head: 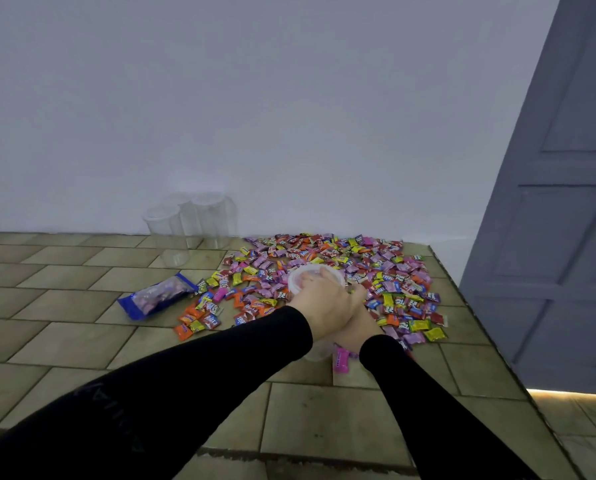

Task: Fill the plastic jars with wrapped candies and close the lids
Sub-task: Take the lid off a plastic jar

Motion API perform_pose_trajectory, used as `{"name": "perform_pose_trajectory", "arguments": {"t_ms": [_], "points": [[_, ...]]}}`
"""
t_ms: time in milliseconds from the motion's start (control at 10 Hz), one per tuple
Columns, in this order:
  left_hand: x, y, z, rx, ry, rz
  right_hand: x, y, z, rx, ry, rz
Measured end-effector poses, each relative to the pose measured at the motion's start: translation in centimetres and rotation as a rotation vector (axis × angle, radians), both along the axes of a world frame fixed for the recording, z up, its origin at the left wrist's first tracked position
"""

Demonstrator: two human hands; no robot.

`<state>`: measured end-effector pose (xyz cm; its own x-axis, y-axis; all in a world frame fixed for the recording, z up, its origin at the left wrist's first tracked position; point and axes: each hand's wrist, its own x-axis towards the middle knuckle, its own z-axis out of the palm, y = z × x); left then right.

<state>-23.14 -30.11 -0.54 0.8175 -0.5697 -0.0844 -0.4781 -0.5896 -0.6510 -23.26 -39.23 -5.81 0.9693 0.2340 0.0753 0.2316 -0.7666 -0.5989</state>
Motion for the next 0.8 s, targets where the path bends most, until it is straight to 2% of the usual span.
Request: {"name": "perform_pose_trajectory", "arguments": {"t_ms": [100, 200, 300, 400, 500, 600, 700, 800], "points": [[1.1, 0.5, 0.3, -0.003, 0.055, -0.085, -0.3, -0.3, -0.4, 0.054, 0.045, -0.003], [1.1, 0.7, -0.3, -0.164, -0.036, -0.014, 0.3, -0.2, -1.2, 0.164, 0.021, -0.022], [-0.6, -0.6, -1.7, -0.255, -0.118, 0.235, 1.8, 0.1, -2.7, -0.091, -0.060, 0.018], [-1.0, -3.6, -2.2, -0.361, -0.062, 0.535, 3.0, 0.2, -4.7, -0.053, -0.166, -0.008], [-0.8, -5.6, -2.9, -0.475, 0.069, 0.760, 2.2, 0.5, -3.9, 0.201, -0.111, 0.052], [0.1, -5.3, -2.8, -0.243, -0.030, 0.699, 1.1, 0.3, -2.3, 0.068, -0.121, 0.064], [0.0, -2.7, 0.8, -0.394, 0.149, 0.376, 0.1, -0.4, -1.8, 0.171, 0.096, -0.013], [-0.1, 1.3, 3.0, -0.597, 0.034, 0.097, -0.4, -0.6, -1.4, 0.322, 0.050, 0.005]]}}
